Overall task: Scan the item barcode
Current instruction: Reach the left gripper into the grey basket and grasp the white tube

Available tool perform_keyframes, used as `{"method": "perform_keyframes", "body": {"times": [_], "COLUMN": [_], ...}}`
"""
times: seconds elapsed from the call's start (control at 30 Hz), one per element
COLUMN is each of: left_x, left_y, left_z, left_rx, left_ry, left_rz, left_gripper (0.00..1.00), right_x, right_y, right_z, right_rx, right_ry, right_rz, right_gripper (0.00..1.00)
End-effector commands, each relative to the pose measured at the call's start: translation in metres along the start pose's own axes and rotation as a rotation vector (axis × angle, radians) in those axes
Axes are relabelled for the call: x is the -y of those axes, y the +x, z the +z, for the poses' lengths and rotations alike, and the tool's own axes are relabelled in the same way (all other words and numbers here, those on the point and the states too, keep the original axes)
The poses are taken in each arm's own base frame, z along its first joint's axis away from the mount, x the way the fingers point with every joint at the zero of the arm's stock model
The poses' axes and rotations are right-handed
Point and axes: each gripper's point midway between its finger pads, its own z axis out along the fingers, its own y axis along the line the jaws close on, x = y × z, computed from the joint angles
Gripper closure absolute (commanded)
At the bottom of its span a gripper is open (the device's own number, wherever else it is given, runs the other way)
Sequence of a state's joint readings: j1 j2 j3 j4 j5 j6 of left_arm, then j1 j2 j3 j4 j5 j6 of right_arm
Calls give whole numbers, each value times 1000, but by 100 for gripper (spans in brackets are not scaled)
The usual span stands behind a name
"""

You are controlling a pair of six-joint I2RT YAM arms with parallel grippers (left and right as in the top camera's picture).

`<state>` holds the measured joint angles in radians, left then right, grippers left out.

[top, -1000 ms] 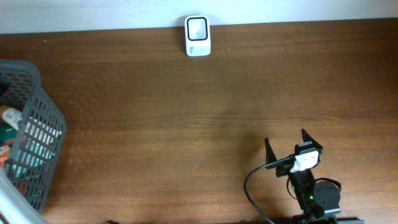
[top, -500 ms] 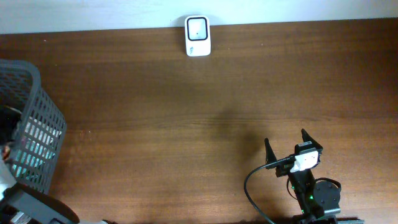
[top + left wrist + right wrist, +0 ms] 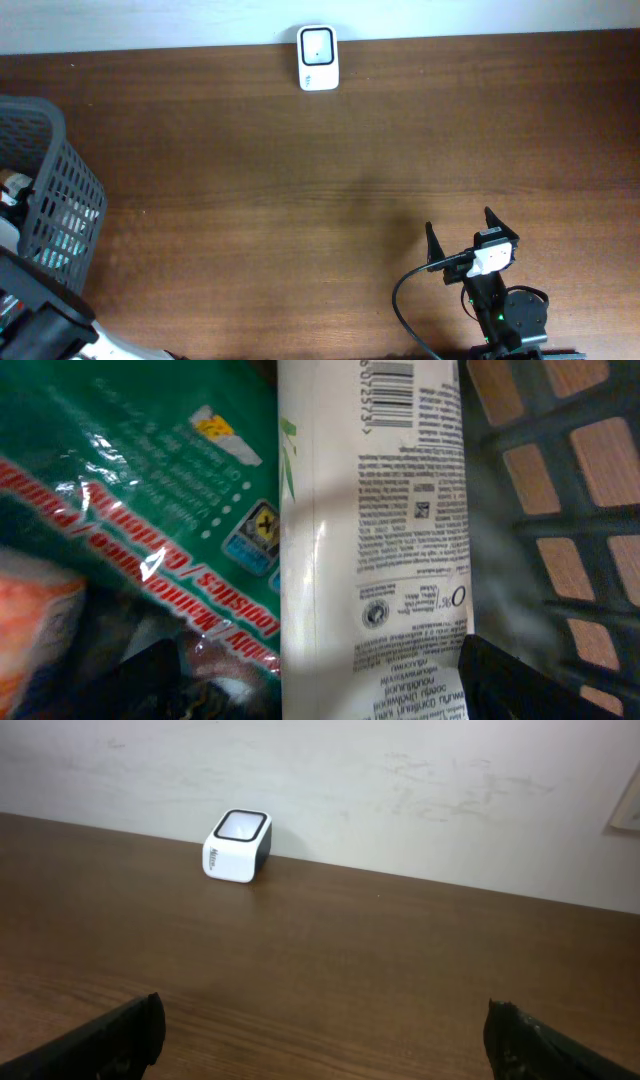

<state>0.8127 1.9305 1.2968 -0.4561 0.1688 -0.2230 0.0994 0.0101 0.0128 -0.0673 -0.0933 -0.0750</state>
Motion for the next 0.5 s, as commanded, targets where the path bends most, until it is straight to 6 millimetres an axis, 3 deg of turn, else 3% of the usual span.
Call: {"method": "perform_keyframes", "body": {"times": [0.0, 0.1, 0.23, 0.33, 0.47], "left_x": [6, 15, 20, 27, 42], "left_y": [24, 31, 20, 5, -25], "left_z": [31, 41, 35, 18, -31], "left_rx": [-78, -94, -65, -15, 108], "left_ry": [15, 23, 31, 43, 71], "left_rz": [48, 75, 80, 89, 110], "left_gripper": [16, 37, 68, 83, 96], "right_x": [0, 0, 0, 0, 0], "right_y": [3, 3, 3, 3, 3], "right_z": [0, 0, 0, 0, 0], "right_rx": [-4, -4, -4, -4, -4], "right_ry": [2, 2, 2, 2, 2], "right_rz": [4, 4, 4, 4, 4], "right_gripper": [2, 2, 2, 2, 2]}}
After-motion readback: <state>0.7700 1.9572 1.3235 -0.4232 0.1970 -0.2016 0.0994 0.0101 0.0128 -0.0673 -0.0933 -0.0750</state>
